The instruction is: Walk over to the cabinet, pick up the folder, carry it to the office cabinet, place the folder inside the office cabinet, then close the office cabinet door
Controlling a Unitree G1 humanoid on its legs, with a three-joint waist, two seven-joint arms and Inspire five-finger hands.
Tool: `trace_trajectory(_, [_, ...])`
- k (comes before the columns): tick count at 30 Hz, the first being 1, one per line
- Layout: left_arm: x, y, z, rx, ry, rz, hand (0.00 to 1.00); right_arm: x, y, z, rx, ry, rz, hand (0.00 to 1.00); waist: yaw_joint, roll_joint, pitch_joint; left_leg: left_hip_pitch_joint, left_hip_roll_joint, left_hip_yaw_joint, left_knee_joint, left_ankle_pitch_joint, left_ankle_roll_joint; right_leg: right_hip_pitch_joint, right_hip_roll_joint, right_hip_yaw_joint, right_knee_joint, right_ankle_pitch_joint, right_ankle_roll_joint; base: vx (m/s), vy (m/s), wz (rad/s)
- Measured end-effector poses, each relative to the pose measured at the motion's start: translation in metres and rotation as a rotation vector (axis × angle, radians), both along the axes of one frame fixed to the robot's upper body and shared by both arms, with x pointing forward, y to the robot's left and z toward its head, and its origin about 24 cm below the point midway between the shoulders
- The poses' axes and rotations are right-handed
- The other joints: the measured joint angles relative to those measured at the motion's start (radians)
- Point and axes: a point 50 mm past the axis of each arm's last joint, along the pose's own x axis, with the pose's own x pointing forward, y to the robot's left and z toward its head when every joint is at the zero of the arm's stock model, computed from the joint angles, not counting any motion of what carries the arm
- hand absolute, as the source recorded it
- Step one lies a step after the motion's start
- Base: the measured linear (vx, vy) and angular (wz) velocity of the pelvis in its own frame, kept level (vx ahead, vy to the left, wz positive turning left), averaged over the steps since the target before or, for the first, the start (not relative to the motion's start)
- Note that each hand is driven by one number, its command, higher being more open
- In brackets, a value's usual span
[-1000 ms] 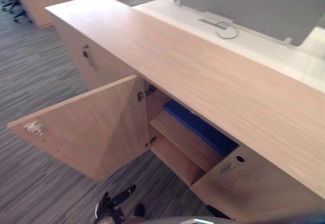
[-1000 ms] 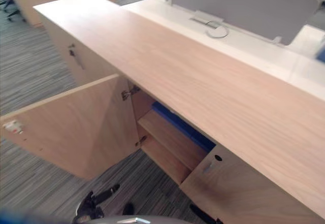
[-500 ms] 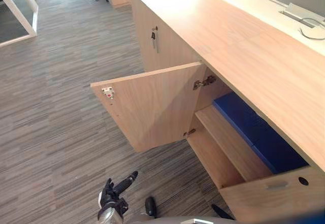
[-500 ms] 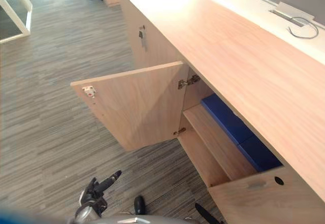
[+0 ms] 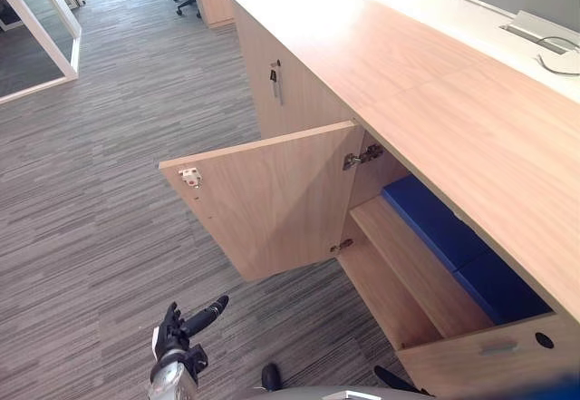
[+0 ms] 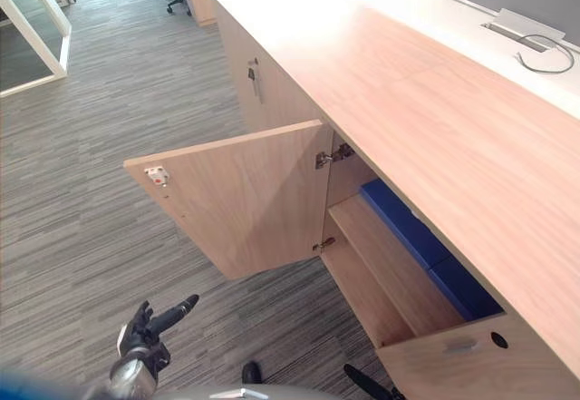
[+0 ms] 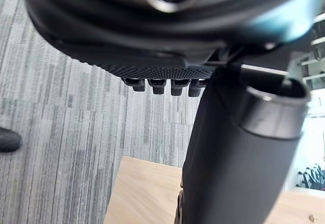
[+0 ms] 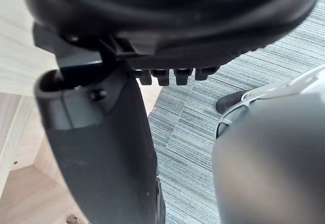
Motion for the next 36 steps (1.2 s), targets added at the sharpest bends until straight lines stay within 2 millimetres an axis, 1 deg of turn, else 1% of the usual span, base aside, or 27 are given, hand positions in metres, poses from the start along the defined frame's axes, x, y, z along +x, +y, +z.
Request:
trace_trajectory(2, [0.011, 0.015, 0.010, 0.078, 0.000, -0.044, 1.00, 0.001, 0.001, 0.000, 0.007, -0.006, 0.009, 1.00, 0.001, -0.002, -0.003, 0.007, 0.011, 0.015, 0.000, -0.002, -0.003, 0.000, 0.010, 0.016, 0.001, 0.001, -0.001, 0.04, -0.038, -0.16])
trace_trajectory(3, [0.015, 0.019, 0.013, 0.103, -0.001, -0.058, 1.00, 0.001, 0.001, 0.000, 0.009, -0.008, 0.012, 1.00, 0.001, -0.003, -0.004, 0.009, 0.014, 0.018, 0.001, -0.001, -0.003, 0.000, 0.012, 0.018, 0.001, 0.001, -0.002, 0.03, -0.026, -0.14])
trace_trajectory(5, [0.029, 0.033, 0.026, 0.175, -0.024, -0.083, 1.00, 0.001, 0.001, 0.000, 0.015, -0.010, 0.013, 1.00, 0.000, -0.001, -0.005, 0.015, 0.025, 0.026, 0.002, -0.001, -0.004, -0.003, 0.027, 0.036, 0.009, 0.004, -0.007, 0.03, -0.036, -0.12])
trace_trajectory(6, [0.033, 0.036, 0.029, 0.189, -0.031, -0.087, 1.00, 0.001, 0.001, 0.000, 0.016, -0.009, 0.013, 1.00, 0.000, 0.000, -0.006, 0.017, 0.030, 0.028, 0.005, 0.000, -0.005, -0.004, 0.029, 0.039, 0.012, 0.006, -0.009, 0.03, -0.036, -0.10])
trace_trajectory(8, [0.042, 0.048, 0.040, 0.222, -0.054, -0.092, 1.00, -0.001, 0.000, 0.000, 0.020, -0.007, 0.007, 1.00, 0.000, 0.006, -0.010, 0.025, 0.051, 0.037, 0.006, 0.001, -0.007, -0.005, 0.047, 0.046, 0.020, 0.019, -0.025, 0.02, -0.041, -0.10])
trace_trajectory(9, [0.044, 0.052, 0.041, 0.224, -0.052, -0.085, 1.00, -0.002, 0.000, 0.000, 0.020, -0.004, 0.010, 1.00, 0.001, 0.008, -0.012, 0.027, 0.057, 0.042, 0.006, 0.002, -0.008, -0.006, 0.052, 0.052, 0.020, 0.023, -0.026, 0.02, -0.047, -0.18])
trace_trajectory(11, [0.046, 0.068, 0.042, 0.226, -0.025, -0.042, 1.00, -0.002, -0.002, 0.000, 0.017, -0.004, 0.024, 1.00, 0.000, 0.016, -0.017, 0.038, 0.075, 0.054, 0.006, 0.002, -0.009, -0.006, 0.068, 0.071, 0.021, 0.037, -0.030, 0.01, -0.047, -0.23])
trace_trajectory(12, [0.048, 0.073, 0.043, 0.220, -0.022, -0.026, 1.00, -0.002, -0.002, 0.000, 0.017, -0.004, 0.025, 1.00, 0.000, 0.019, -0.019, 0.039, 0.082, 0.055, 0.006, 0.003, -0.009, -0.006, 0.073, 0.074, 0.021, 0.041, -0.030, 0.01, -0.041, -0.15])
trace_trajectory(13, [0.049, 0.076, 0.044, 0.217, -0.018, -0.021, 1.00, -0.003, -0.002, 0.000, 0.018, -0.003, 0.024, 1.00, 0.000, 0.020, -0.020, 0.040, 0.084, 0.056, 0.006, 0.003, -0.010, -0.006, 0.075, 0.078, 0.021, 0.043, -0.030, 0.01, -0.050, -0.08])
trace_trajectory(14, [0.053, 0.084, 0.046, 0.210, -0.012, -0.013, 1.00, -0.004, -0.003, 0.000, 0.018, -0.001, 0.021, 1.00, 0.000, 0.021, -0.020, 0.040, 0.091, 0.057, 0.007, 0.005, -0.013, -0.009, 0.080, 0.090, 0.025, 0.043, -0.030, 0.01, -0.050, -0.04])
trace_trajectory(18, [0.057, 0.099, 0.054, 0.213, -0.001, 0.010, 1.00, -0.008, -0.004, -0.001, 0.026, -0.002, -0.015, 1.00, 0.003, 0.026, -0.026, 0.045, 0.103, 0.072, 0.007, 0.006, -0.014, -0.016, 0.090, 0.103, 0.042, 0.044, -0.031, 0.01, -0.048, -0.08])
trace_trajectory(20, [0.060, 0.105, 0.059, 0.217, -0.006, 0.008, 1.00, -0.013, -0.005, -0.001, 0.025, 0.007, -0.020, 1.00, 0.004, 0.031, -0.029, 0.054, 0.113, 0.073, 0.008, 0.006, -0.014, -0.021, 0.096, 0.116, 0.076, 0.044, -0.031, 0.02, -0.049, -0.02])
trace_trajectory(21, [0.064, 0.107, 0.062, 0.219, -0.019, 0.010, 1.00, -0.018, -0.007, -0.001, 0.023, 0.014, -0.028, 1.00, 0.001, 0.044, -0.032, 0.056, 0.138, 0.072, 0.018, 0.006, -0.014, -0.053, 0.104, 0.122, 0.147, 0.044, -0.031, 0.00, -0.094, -0.11])
trace_trajectory(22, [0.067, 0.108, 0.065, 0.214, -0.029, 0.021, 1.00, -0.020, -0.013, 0.001, 0.013, 0.007, -0.054, 1.00, 0.001, 0.076, -0.030, 0.053, 0.180, 0.070, 0.028, 0.007, -0.015, -0.110, 0.122, 0.138, 0.186, -0.012, -0.033, -0.07, -0.103, -0.16])
trace_trajectory(23, [0.068, 0.111, 0.068, 0.211, -0.039, 0.039, 1.00, -0.020, -0.013, 0.001, 0.012, 0.004, -0.057, 1.00, 0.004, 0.074, -0.035, 0.054, 0.180, 0.073, 0.028, 0.011, -0.021, -0.100, 0.122, 0.140, 0.072, 0.003, -0.035, -0.10, -0.089, -0.21])
trace_trajectory(24, [0.074, 0.121, 0.078, 0.224, -0.063, 0.061, 1.00, -0.022, -0.008, 0.000, 0.025, 0.008, -0.061, 1.00, 0.003, 0.034, -0.045, 0.048, 0.151, 0.075, 0.029, 0.002, -0.040, -0.105, 0.087, 0.144, -0.051, 0.103, -0.021, -0.07, -0.133, 0.11])
trace_trajectory(25, [0.084, 0.115, 0.082, 0.209, -0.084, 0.047, 1.00, -0.028, -0.009, -0.001, 0.028, 0.024, -0.087, 1.00, -0.005, 0.049, -0.048, 0.051, 0.172, 0.067, 0.024, -0.018, -0.069, -0.093, 0.108, 0.139, -0.055, 0.090, -0.022, -0.02, -0.118, 0.13])
trace_trajectory(26, [0.088, 0.113, 0.082, 0.200, -0.088, 0.033, 1.00, -0.029, -0.011, -0.001, 0.026, 0.027, -0.101, 1.00, -0.002, 0.055, -0.045, 0.054, 0.174, 0.067, 0.025, -0.015, -0.070, -0.093, 0.109, 0.140, -0.051, 0.090, -0.022, -0.01, -0.113, 0.07])
trace_trajectory(28, [0.088, 0.112, 0.081, 0.194, -0.081, 0.022, 1.00, -0.034, -0.019, 0.001, 0.009, 0.038, -0.108, 1.00, -0.007, 0.078, -0.052, 0.063, 0.176, 0.074, 0.028, -0.014, -0.069, -0.094, 0.111, 0.153, -0.045, 0.090, -0.023, -0.03, -0.017, -0.17])
trace_trajectory(29, [0.092, 0.111, 0.083, 0.194, -0.091, 0.019, 1.00, -0.038, -0.019, 0.001, 0.009, 0.045, -0.115, 1.00, -0.006, 0.082, -0.055, 0.063, 0.175, 0.075, 0.028, -0.014, -0.069, -0.096, 0.111, 0.156, -0.043, 0.090, -0.023, -0.02, 0.001, -0.07])
trace_trajectory(31, [0.101, 0.109, 0.089, 0.200, -0.112, 0.005, 1.00, -0.042, -0.018, 0.000, 0.016, 0.053, -0.122, 1.00, 0.000, 0.083, -0.056, 0.062, 0.172, 0.075, 0.028, -0.014, -0.069, -0.105, 0.108, 0.159, -0.030, 0.089, -0.024, -0.05, 0.017, -0.03])
trace_trajectory(34, [0.107, 0.104, 0.090, 0.217, -0.108, -0.035, 1.00, -0.043, -0.016, 0.000, 0.025, 0.046, -0.144, 1.00, 0.000, 0.080, -0.057, 0.063, 0.158, 0.079, 0.027, -0.014, -0.069, -0.118, 0.097, 0.167, -0.014, 0.089, -0.024, -0.06, 0.037, -0.04])
trace_trajectory(36, [0.112, 0.101, 0.093, 0.224, -0.113, -0.055, 1.00, -0.043, -0.011, -0.001, 0.039, 0.043, -0.147, 1.00, 0.000, 0.069, -0.057, 0.063, 0.146, 0.079, 0.027, -0.014, -0.069, -0.122, 0.085, 0.171, -0.007, 0.088, -0.021, -0.09, 0.081, -0.01])
